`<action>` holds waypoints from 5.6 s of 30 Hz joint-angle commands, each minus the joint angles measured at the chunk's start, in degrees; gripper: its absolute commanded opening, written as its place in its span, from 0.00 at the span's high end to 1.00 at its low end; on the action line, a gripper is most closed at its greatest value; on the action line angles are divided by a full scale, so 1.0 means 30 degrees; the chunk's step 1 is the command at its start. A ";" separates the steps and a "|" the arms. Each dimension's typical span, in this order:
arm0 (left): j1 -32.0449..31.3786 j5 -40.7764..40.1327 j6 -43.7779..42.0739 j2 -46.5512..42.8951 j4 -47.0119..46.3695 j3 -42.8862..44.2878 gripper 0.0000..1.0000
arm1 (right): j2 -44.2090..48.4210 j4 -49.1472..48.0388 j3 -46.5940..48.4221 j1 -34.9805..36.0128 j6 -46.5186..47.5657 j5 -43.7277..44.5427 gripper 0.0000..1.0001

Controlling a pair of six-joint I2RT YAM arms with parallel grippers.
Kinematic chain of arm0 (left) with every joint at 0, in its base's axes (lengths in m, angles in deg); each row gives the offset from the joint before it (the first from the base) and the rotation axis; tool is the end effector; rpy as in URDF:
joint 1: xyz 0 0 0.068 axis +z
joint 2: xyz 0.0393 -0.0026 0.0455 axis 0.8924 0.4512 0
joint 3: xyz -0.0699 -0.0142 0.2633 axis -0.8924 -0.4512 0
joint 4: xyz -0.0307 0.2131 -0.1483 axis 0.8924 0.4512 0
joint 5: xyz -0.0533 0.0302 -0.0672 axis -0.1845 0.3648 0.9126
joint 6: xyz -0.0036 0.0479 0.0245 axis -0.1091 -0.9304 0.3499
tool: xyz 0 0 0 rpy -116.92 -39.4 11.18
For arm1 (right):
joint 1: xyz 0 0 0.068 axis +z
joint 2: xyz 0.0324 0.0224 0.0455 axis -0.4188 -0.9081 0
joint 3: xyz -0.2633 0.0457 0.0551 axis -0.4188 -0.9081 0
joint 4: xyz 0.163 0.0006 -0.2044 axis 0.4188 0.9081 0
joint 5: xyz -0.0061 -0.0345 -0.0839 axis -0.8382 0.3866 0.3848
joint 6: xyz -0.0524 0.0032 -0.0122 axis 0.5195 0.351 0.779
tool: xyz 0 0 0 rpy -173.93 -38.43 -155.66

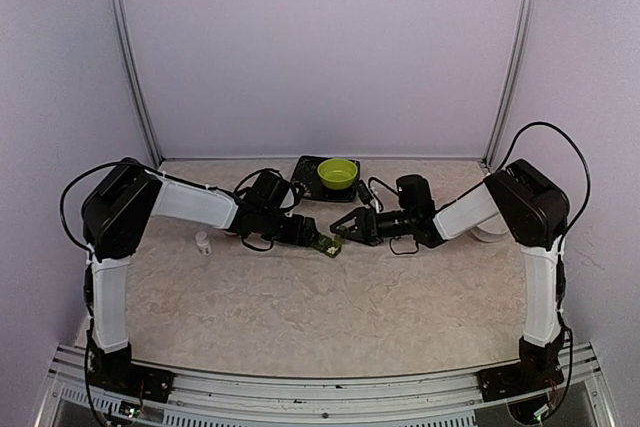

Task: Sort the pills into containers
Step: Close the lid of the pill bottle in the compartment of the pill container, then reset both arms

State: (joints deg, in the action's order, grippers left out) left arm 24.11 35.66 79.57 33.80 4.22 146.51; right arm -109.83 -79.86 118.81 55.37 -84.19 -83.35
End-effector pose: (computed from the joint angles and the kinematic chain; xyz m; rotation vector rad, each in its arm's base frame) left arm 0.3402 -0.2799 0.1312 0.4643 2.4281 -0.5546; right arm 0.3521 0.2406 0.1201 -0.4890 2.1638 1.6197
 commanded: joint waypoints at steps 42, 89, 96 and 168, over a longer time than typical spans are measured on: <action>-0.0220 0.0103 0.0235 0.1204 0.0929 0.0573 0.16 | -0.0033 0.5465 0.2164 0.1205 0.3418 0.0577 0.78; -0.0161 0.0107 0.0352 0.1134 0.0975 0.0215 0.17 | -0.1671 0.7329 0.1757 0.0984 0.3078 0.3151 0.94; -0.0161 0.0237 0.0502 0.1402 0.1025 0.0362 0.17 | -0.2034 0.8451 0.1833 0.1173 0.4217 0.3536 0.96; -0.1626 0.1977 0.1165 -0.4423 -0.1573 -0.3876 0.01 | 1.4374 1.1240 -0.7176 -0.0623 0.8851 0.8791 0.00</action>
State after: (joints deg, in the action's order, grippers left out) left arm 18.36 46.02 84.14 27.85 -2.25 137.26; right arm -71.04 -47.49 98.66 54.13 -59.49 -58.85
